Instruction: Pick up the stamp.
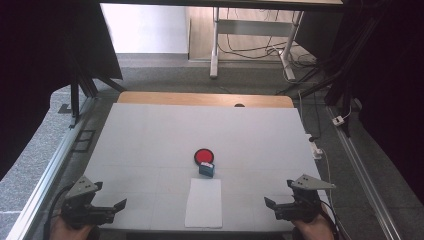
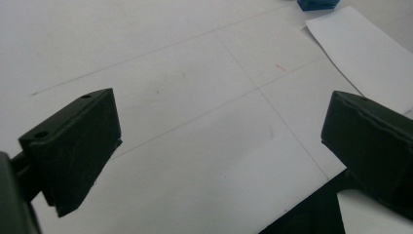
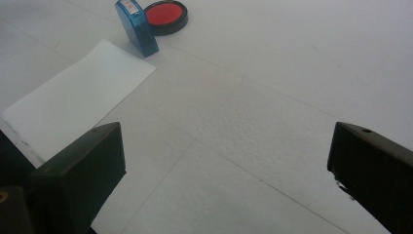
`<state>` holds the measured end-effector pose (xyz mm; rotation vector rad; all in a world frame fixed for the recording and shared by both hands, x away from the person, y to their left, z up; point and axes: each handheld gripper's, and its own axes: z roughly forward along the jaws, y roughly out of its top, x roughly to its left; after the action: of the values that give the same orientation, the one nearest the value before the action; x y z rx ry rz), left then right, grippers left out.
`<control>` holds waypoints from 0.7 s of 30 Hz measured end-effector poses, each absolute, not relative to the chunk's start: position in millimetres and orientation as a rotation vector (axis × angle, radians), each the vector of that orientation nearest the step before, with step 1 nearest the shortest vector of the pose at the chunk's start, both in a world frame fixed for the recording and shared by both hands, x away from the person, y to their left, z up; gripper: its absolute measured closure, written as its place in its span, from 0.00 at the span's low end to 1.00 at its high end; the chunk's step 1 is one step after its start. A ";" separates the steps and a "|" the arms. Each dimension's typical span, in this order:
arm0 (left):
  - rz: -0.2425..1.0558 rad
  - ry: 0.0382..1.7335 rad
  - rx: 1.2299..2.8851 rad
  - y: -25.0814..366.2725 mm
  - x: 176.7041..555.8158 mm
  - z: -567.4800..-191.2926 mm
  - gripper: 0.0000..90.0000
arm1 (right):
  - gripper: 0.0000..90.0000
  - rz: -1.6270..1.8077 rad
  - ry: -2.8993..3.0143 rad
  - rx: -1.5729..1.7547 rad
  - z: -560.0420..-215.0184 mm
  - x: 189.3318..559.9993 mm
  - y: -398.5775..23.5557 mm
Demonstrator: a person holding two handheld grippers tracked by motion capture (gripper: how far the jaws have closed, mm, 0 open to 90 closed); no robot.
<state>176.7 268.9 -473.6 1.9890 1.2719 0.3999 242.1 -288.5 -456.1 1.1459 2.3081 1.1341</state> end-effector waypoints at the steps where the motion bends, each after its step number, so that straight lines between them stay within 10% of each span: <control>1: 0.399 1.271 1.999 268.0 177.0 -473.7 0.01 | 0.00 1.135 2.314 1.148 -456.2 242.5 -288.5; 21: 0.347 1.275 2.022 267.7 180.6 -475.4 0.01 | 0.00 1.099 2.375 1.087 -456.8 242.4 -283.3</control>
<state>180.6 267.7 -475.4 2.0218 1.2752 0.3469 242.4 -283.3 -456.8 1.0875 2.3750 1.0987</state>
